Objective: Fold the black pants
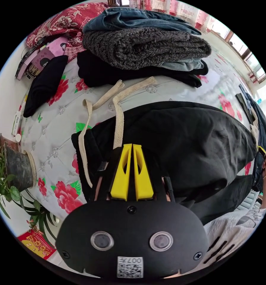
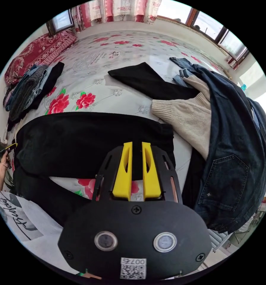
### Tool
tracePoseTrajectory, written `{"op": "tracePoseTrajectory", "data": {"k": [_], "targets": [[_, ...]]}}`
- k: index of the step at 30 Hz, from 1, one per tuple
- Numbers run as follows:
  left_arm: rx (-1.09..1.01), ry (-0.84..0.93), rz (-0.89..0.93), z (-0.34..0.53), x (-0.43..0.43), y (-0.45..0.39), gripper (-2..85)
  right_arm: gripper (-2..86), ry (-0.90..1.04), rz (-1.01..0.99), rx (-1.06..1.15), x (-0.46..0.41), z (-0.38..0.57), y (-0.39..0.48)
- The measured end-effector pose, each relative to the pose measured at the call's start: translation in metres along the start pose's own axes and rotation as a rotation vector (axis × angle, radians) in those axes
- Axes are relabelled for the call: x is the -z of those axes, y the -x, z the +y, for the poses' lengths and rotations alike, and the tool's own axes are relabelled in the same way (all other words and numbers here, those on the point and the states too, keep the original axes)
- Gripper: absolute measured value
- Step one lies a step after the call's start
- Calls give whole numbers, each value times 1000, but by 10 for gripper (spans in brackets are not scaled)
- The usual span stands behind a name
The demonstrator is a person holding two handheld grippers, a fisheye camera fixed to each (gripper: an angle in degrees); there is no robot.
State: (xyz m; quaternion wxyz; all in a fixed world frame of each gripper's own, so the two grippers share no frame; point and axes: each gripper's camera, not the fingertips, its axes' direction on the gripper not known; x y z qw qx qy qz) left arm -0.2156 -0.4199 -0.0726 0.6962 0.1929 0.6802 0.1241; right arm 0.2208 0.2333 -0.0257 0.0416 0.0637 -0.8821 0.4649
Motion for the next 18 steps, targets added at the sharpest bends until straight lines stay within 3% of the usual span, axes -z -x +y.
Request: {"op": "tracePoseTrajectory", "data": {"k": [4, 6, 11, 14, 18], "targets": [[3, -4, -78, -3, -3, 5, -10, 4, 126, 3, -36, -47, -37, -27], [17, 7, -148, -6, -6, 9, -10, 0, 2, 71, -97, -37, -45, -46], [76, -25, -138, -4, -4, 27, -9, 0, 80, 120, -157, -21, -83, -84], [97, -52, -56, 16, 7, 41, -7, 4, 96, 116, -190, 11, -83, -107], [169, -192, 35, 87, 53, 67, 8, 26, -93, -72, -258, 106, -19, -150]]}}
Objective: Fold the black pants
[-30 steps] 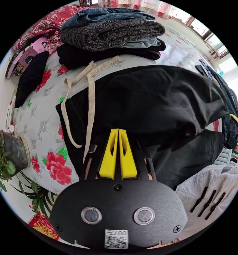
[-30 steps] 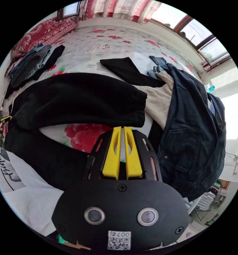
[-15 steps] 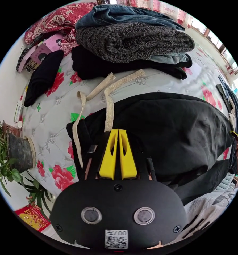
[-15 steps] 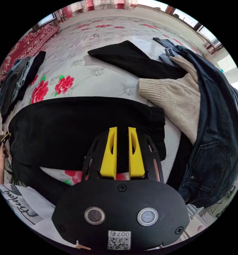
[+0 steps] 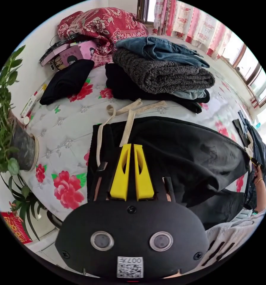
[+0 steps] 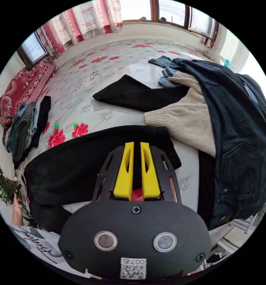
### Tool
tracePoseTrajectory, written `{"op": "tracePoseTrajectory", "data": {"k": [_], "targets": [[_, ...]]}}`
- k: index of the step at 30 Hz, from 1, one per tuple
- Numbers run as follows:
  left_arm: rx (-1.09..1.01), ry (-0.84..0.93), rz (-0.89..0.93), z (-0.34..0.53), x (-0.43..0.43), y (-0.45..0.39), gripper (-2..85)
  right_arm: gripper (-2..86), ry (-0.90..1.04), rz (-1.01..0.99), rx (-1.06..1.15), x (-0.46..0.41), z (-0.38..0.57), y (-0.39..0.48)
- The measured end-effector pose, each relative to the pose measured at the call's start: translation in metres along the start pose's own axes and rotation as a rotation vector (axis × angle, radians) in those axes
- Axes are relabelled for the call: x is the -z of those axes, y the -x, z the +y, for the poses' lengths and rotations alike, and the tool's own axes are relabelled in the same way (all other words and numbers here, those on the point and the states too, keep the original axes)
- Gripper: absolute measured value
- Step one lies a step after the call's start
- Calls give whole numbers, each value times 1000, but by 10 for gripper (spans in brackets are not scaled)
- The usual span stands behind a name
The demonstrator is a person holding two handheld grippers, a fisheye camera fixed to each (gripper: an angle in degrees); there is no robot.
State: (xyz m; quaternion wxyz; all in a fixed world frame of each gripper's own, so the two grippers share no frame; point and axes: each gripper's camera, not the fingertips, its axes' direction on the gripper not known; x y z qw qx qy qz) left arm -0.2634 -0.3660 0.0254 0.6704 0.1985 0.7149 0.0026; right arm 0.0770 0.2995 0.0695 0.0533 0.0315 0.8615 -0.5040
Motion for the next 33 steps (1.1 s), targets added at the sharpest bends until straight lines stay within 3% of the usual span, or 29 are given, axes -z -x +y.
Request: {"op": "tracePoseTrajectory", "data": {"k": [6, 9, 13, 16, 20, 23, 26, 27, 33], "targets": [[168, 20, -25, 139, 68, 68, 41, 63, 54, -129, -67, 104, 145, -87], [333, 13, -33, 212, 89, 109, 57, 84, 61, -169, -247, 146, 234, -152], [608, -15, 115, 288, 96, 165, 80, 100, 104, -188, -550, 189, 338, -250], [644, -44, 207, 309, 92, 182, 86, 101, 80, -236, -717, 219, 388, -303], [599, 40, 278, 310, 70, 187, 85, 97, 65, -302, -747, 241, 407, -324], [598, 88, 232, 306, 62, 196, 29, 84, 60, -324, -703, 258, 403, -320], [589, 124, 301, 301, 63, 215, -3, 42, 100, -178, -690, 282, 398, -318], [569, 95, 349, 300, 70, 222, -6, 30, 124, -124, -670, 292, 397, -320], [487, -176, 670, 293, 131, 264, -9, 3, -99, -454, -604, 387, 376, -335]]}}
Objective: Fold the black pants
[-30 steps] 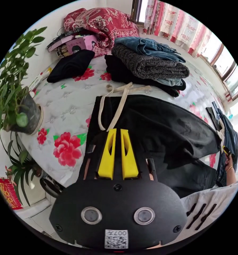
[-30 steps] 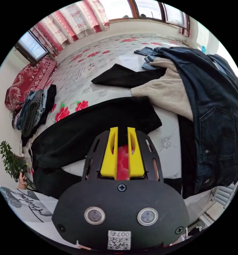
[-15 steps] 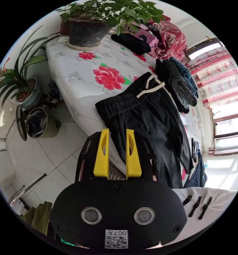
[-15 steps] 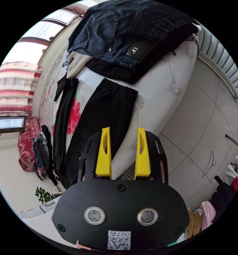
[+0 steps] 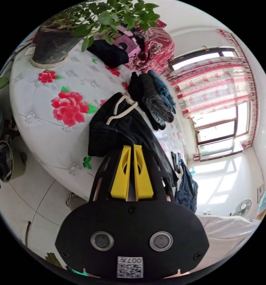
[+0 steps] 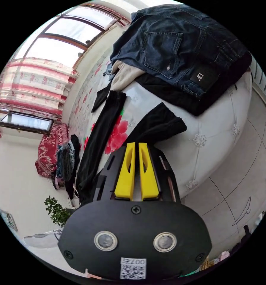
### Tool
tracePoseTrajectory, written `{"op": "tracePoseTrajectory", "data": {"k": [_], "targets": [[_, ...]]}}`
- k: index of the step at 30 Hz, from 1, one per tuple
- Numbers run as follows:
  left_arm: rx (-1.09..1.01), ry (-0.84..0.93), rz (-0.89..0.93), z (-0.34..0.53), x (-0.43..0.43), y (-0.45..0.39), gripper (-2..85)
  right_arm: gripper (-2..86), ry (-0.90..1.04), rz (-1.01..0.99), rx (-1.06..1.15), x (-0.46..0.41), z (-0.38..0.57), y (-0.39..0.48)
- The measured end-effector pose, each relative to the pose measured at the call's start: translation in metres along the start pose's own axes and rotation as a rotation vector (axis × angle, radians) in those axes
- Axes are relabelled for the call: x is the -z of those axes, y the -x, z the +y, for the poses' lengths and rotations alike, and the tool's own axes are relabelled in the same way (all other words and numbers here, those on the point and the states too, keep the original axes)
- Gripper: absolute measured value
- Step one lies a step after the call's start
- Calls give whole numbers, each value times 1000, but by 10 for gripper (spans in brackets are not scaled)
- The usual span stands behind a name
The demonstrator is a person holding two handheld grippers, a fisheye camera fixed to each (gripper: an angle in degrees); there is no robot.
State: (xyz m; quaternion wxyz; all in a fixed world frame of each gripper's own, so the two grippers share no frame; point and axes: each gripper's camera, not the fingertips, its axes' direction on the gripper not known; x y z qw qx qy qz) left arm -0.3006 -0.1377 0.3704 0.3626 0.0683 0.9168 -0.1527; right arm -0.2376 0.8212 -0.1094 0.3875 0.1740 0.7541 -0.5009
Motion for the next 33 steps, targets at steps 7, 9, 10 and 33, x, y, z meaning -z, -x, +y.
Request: {"op": "tracePoseTrajectory", "data": {"k": [7, 9, 10, 33], "targets": [[-256, -123, 281, -45, 82, -54, -9, -1, -278, -501, 264, 181, -25, 113], [-298, -120, 295, -43, 102, -56, -9, -1, -328, -522, 307, 220, -20, 120], [-315, -104, 289, -39, 112, -51, -10, -1, -348, -515, 311, 238, -15, 118], [45, 59, 198, -97, 32, 16, -9, 1, -154, -240, -2, 90, -50, 104]]}}
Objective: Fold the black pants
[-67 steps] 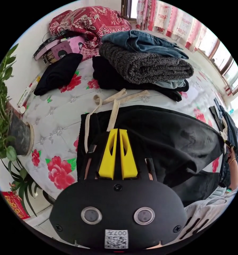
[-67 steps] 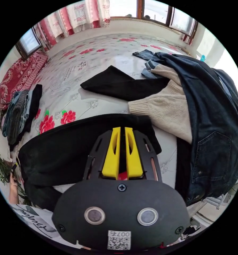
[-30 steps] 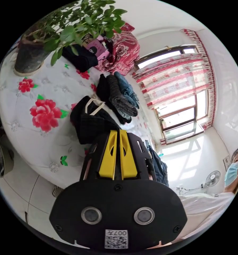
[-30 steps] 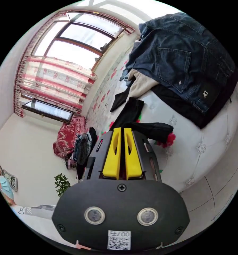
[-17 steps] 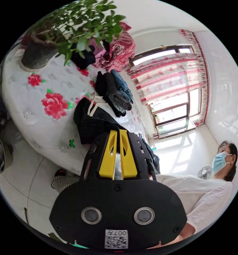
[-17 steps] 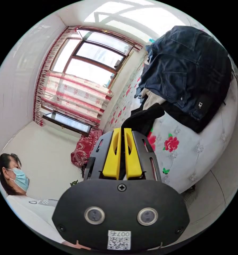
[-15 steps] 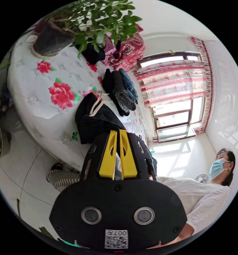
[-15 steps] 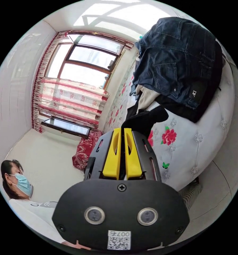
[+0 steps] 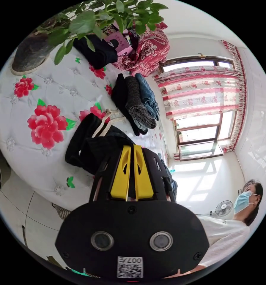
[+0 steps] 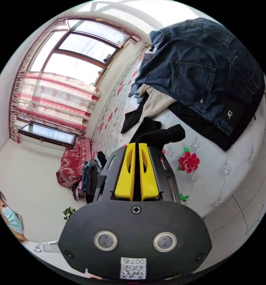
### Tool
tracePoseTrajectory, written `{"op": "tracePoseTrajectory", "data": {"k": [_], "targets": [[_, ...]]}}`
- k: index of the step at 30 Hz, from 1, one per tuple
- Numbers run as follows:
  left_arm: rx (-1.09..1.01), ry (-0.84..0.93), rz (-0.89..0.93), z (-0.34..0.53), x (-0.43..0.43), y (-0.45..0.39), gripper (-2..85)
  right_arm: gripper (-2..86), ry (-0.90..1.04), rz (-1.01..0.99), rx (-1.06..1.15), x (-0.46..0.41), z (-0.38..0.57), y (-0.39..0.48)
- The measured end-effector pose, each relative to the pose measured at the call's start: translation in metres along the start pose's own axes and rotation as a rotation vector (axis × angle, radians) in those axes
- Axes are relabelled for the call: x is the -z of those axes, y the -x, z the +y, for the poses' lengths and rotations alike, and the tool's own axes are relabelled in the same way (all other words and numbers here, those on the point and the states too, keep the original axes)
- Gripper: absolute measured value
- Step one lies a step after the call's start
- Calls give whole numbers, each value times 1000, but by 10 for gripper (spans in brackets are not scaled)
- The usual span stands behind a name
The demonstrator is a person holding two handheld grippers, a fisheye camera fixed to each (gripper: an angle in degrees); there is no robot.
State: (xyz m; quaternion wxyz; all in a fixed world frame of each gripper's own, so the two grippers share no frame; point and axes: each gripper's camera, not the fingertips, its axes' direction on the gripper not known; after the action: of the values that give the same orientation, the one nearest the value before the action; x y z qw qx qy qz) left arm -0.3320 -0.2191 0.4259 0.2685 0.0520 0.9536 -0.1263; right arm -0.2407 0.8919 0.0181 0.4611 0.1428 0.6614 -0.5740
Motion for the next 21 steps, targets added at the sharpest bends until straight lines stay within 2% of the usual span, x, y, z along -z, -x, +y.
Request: {"op": "tracePoseTrajectory", "data": {"k": [3, 5, 7, 9, 11, 15, 17, 21], "targets": [[-18, 6, -78, -58, -52, -12, -7, 7, 34, 62, 107, -86, -42, 60], [74, -7, -116, -89, -90, -10, -2, 13, 49, 120, 157, -154, -67, 95], [252, -19, -73, -116, -138, 4, 1, 23, 70, 235, 219, -247, -89, 125], [301, -61, -75, -124, -159, 5, 3, 30, 125, 271, 233, -306, -97, 128], [219, -82, -97, -132, -170, -4, 15, 37, 163, 282, 249, -345, -100, 118], [19, 17, -320, -111, -178, -20, 52, 53, 128, 370, 203, -376, -80, 46], [29, 22, -404, -83, -174, -15, 57, 62, 109, 418, 146, -376, -70, 3], [209, -129, -489, -12, -150, 2, 66, 80, 109, 438, -5, -384, -62, -85]]}}
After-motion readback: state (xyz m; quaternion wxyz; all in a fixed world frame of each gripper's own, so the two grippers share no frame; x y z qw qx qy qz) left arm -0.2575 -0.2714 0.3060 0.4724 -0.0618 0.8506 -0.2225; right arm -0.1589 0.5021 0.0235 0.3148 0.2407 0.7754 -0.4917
